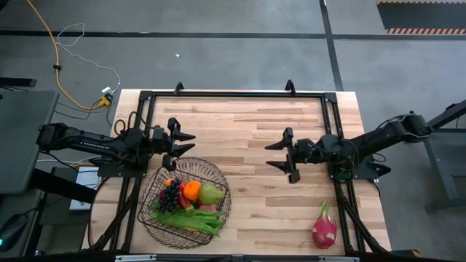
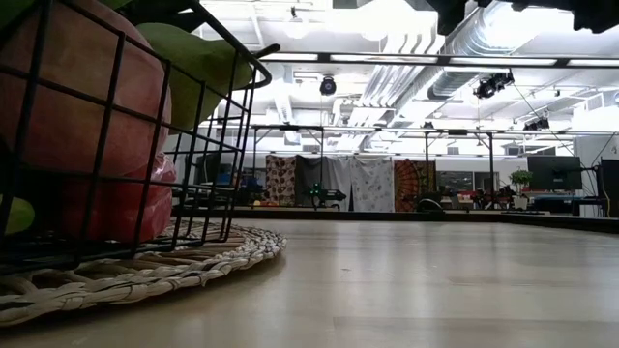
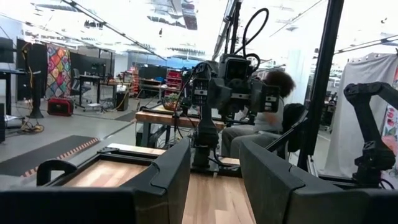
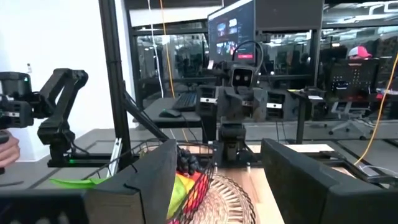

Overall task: Build produce basket
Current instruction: Put the pink dragonfruit into the black wire basket

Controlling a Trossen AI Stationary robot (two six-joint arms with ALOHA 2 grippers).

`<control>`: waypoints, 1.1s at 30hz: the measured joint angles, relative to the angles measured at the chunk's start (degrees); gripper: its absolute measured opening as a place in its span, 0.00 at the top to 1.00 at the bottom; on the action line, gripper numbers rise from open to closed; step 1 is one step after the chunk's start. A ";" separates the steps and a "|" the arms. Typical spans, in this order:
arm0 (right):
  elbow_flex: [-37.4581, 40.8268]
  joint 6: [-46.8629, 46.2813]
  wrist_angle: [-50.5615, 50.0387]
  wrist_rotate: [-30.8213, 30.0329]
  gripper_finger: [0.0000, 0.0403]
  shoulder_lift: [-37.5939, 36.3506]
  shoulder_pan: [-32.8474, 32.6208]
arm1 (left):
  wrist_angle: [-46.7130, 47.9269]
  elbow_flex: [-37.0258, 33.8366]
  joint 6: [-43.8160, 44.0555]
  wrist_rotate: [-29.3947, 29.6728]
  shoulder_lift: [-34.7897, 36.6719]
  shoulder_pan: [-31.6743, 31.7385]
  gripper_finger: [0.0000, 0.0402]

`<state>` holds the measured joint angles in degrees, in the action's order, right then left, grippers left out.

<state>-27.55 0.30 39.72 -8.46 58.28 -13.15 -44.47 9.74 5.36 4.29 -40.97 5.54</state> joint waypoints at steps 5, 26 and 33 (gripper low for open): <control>0.00 0.14 -1.02 -0.01 0.44 0.00 0.00 | 0.00 0.00 0.01 0.00 -0.02 0.00 0.68; -19.98 -50.68 -73.96 -0.06 0.44 1.06 -4.19 | 0.12 0.00 0.01 -0.01 -0.02 -0.03 0.68; -27.91 -87.34 -109.74 12.95 0.44 8.37 -15.35 | 0.10 0.00 0.02 -0.20 -0.02 -0.02 0.68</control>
<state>-55.46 -87.04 -70.02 4.49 66.65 -28.50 -44.37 9.74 5.37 4.10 -40.99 5.52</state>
